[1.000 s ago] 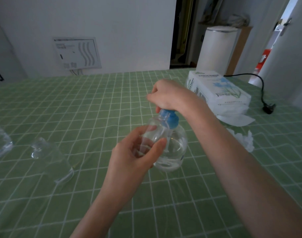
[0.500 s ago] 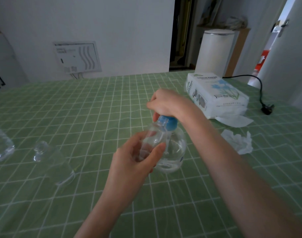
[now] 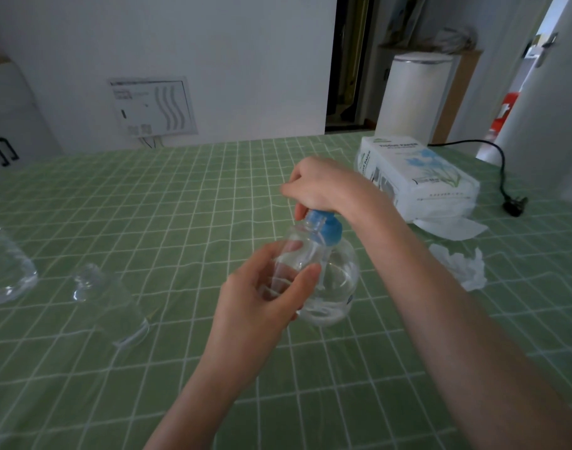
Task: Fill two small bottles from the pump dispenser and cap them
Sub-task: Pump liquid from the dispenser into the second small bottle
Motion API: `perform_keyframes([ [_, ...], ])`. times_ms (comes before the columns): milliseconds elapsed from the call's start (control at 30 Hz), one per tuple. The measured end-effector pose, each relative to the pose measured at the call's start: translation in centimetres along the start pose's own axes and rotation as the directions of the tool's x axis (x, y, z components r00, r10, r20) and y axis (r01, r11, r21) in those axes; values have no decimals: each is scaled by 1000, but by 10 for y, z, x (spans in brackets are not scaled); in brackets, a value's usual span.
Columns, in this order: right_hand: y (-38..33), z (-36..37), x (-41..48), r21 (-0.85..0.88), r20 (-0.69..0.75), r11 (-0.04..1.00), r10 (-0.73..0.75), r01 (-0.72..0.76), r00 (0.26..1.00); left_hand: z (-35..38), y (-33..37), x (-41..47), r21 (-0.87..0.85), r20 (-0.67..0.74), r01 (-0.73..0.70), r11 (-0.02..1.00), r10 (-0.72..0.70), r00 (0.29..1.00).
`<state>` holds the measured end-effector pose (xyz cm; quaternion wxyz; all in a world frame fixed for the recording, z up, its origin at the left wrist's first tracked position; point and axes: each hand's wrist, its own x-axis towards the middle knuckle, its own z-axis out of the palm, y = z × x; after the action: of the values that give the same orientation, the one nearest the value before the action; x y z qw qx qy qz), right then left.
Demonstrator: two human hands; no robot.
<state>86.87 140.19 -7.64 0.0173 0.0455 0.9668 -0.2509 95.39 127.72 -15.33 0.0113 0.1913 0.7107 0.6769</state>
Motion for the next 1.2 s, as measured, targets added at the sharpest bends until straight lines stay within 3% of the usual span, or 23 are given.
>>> perform_keyframes([
  [267, 5, 8, 1, 32, 29, 999, 30, -31, 999, -1, -4, -1, 11, 0, 8, 1000, -8, 1000],
  [600, 1, -2, 2, -18, -45, 1000, -24, 24, 999, -1, -1, 0, -24, 7, -4, 1000, 4, 1000],
  [1000, 5, 6, 3, 19, 51, 1000, 14, -15, 999, -1, -6, -1, 0, -1, -7, 1000, 7, 1000],
  [1200, 6, 5, 3, 15, 21, 1000, -4, 3, 1000, -1, -6, -1, 2, -5, -7, 1000, 7, 1000],
])
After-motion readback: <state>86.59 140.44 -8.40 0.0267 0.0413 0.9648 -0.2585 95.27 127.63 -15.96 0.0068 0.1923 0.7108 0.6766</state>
